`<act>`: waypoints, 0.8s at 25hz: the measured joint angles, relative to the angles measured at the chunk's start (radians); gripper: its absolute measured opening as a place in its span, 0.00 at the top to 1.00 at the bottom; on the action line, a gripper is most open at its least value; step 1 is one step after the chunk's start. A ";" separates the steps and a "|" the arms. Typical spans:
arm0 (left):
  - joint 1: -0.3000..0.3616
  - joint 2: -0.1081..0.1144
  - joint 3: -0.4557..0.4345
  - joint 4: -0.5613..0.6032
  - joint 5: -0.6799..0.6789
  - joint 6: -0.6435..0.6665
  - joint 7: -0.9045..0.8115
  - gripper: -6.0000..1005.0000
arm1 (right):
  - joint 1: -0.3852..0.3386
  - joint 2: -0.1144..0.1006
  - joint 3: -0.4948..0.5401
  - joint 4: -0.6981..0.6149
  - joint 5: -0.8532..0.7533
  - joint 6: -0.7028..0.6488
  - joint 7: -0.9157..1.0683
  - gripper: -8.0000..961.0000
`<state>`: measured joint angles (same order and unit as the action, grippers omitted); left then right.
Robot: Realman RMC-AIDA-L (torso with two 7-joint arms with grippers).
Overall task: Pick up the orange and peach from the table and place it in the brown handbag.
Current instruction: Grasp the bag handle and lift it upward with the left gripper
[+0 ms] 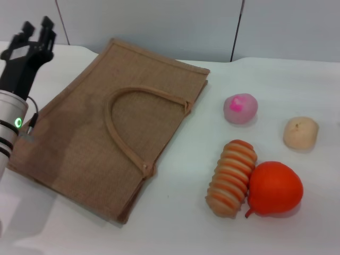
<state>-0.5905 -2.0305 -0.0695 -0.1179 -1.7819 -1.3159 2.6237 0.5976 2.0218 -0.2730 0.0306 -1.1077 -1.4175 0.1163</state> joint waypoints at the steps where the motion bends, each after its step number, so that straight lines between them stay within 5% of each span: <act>1: -0.003 0.001 0.023 0.027 0.022 0.011 -0.074 0.50 | 0.000 0.000 -0.001 0.000 0.000 0.000 0.000 0.11; 10: -0.012 0.001 0.198 0.320 0.230 0.092 -0.709 0.50 | -0.001 0.000 -0.002 0.000 0.000 0.000 0.001 0.11; 17: -0.051 0.001 0.261 0.510 0.504 0.132 -1.108 0.50 | -0.001 -0.001 -0.002 0.000 0.000 0.002 0.002 0.11; 20: -0.091 0.002 0.265 0.617 0.727 0.122 -1.317 0.50 | -0.001 -0.002 -0.002 0.000 0.000 0.002 0.003 0.11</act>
<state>-0.6811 -2.0281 0.1952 0.4996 -1.0548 -1.1940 1.3067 0.5967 2.0202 -0.2746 0.0306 -1.1073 -1.4151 0.1192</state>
